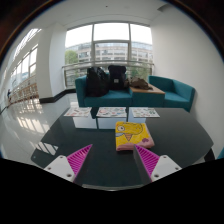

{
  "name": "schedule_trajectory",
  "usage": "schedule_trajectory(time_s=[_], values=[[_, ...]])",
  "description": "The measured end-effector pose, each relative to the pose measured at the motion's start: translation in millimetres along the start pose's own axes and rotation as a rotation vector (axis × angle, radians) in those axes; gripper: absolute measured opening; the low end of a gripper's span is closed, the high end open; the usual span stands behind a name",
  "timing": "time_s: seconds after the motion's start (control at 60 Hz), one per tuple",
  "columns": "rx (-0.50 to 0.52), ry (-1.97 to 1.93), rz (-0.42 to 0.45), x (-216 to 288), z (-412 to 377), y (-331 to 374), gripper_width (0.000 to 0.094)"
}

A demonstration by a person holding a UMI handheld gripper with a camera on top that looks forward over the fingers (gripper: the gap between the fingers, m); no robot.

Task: Fold towel

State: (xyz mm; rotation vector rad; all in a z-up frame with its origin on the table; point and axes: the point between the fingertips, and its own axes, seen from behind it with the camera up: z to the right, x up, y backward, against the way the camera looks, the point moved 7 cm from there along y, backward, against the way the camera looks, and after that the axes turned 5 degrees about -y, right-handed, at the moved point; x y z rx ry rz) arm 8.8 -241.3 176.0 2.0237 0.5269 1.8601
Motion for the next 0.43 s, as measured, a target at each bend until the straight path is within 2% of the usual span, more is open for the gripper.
schedule_trajectory(time_s=[0.2,0.433], values=[[0.055,-0.018,0.026,2,-20,38,0.0822],[0.064,-0.018,0.081,9,-32,62,0.0817]])
